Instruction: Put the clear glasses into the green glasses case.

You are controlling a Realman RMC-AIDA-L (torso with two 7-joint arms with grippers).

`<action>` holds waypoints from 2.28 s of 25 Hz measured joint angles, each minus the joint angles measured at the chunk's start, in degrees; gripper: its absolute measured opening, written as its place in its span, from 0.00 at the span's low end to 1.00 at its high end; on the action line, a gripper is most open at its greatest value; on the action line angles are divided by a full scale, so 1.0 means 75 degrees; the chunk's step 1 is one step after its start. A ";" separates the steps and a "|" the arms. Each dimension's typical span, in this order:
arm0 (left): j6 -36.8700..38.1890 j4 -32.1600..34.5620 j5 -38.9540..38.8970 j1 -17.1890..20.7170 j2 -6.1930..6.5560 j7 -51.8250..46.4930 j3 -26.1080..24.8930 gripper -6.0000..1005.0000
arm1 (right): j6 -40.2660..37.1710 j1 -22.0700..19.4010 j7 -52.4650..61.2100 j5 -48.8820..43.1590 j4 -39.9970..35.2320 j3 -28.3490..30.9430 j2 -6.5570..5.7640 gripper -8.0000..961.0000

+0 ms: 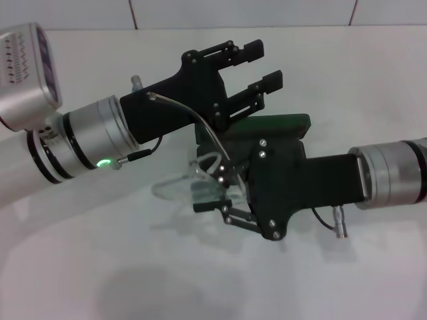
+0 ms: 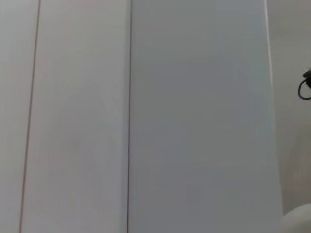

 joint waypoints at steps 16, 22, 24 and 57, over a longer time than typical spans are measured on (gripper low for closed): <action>0.0305 0.0027 0.0040 -0.0003 0.0032 -0.0052 0.0000 0.57 | 0.1114 -0.0005 0.0107 0.0460 -0.0055 -0.0426 0.0000 0.14; 0.0443 0.0027 0.0036 0.0004 0.0032 -0.0059 0.0000 0.58 | 0.1477 -0.0061 0.0120 0.0503 -0.0058 -0.0493 0.0001 0.14; 0.0503 0.0012 0.0041 0.0011 0.0035 -0.0069 0.0000 0.58 | 0.1584 -0.0067 0.0130 0.0613 -0.0058 -0.0507 0.0000 0.14; 0.0642 0.1013 -0.0968 0.1877 0.0155 -0.0026 -0.1519 0.58 | 0.3620 -0.0960 0.1509 -0.1025 -0.1955 -0.0516 -0.0076 0.15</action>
